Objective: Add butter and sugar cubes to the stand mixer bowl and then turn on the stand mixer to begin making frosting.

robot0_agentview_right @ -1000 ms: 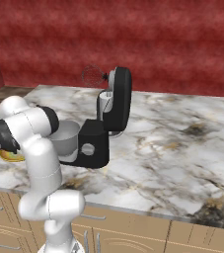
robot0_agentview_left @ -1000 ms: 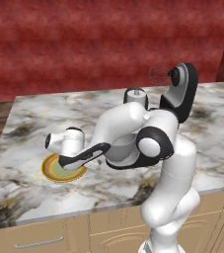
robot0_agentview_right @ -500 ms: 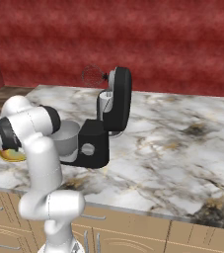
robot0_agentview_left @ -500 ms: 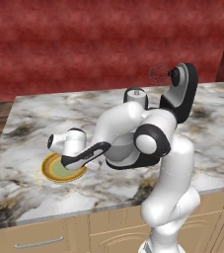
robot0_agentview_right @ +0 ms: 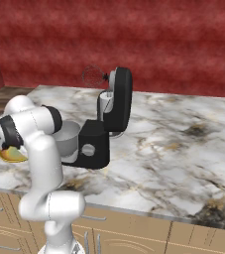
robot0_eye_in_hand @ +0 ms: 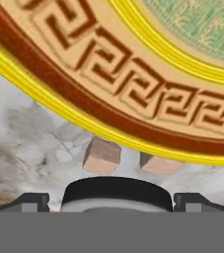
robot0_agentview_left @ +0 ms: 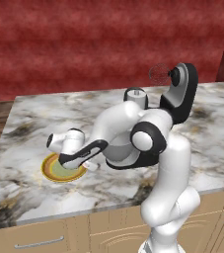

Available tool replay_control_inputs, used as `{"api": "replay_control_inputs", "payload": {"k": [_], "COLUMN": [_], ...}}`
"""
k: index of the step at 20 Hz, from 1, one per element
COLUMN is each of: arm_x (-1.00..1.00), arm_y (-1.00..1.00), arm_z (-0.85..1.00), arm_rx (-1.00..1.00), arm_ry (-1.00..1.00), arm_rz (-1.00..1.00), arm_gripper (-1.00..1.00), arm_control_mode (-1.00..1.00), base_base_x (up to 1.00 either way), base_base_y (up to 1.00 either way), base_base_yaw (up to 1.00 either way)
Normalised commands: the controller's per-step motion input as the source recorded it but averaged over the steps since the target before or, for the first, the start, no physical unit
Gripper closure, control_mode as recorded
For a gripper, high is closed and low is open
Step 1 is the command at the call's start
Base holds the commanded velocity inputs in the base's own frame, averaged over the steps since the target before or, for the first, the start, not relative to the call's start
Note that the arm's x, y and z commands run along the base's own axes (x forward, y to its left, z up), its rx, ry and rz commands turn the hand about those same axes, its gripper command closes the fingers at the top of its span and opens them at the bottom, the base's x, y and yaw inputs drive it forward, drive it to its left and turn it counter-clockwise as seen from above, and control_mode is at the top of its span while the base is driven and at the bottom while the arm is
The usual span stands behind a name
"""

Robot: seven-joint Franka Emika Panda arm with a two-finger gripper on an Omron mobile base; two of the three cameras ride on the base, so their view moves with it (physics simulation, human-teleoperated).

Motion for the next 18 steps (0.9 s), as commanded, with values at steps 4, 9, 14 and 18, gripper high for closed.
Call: {"api": "replay_control_inputs", "payload": {"k": [4, 9, 14, 18], "arm_x": [0.07, 0.12, 0.1, 0.08], "arm_y": [0.01, 0.0, 0.02, 0.07], "arm_z": [-0.14, -0.23, -0.16, -0.14], "arm_rx": [0.0, 0.0, 0.0, 0.0], "arm_ry": [0.07, 0.02, 0.0, 0.0], "arm_rz": [0.0, 0.0, 0.0, 0.0], "arm_gripper": [-1.0, -1.0, -1.0, -1.0], "arm_control_mode": [-1.0, -1.0, -1.0, -1.0], "base_base_x": [0.0, 0.0, 0.0, 0.0], "base_base_y": [0.0, 0.0, 0.0, 0.0], "base_base_yaw": [0.0, 0.0, 0.0, 0.0]}}
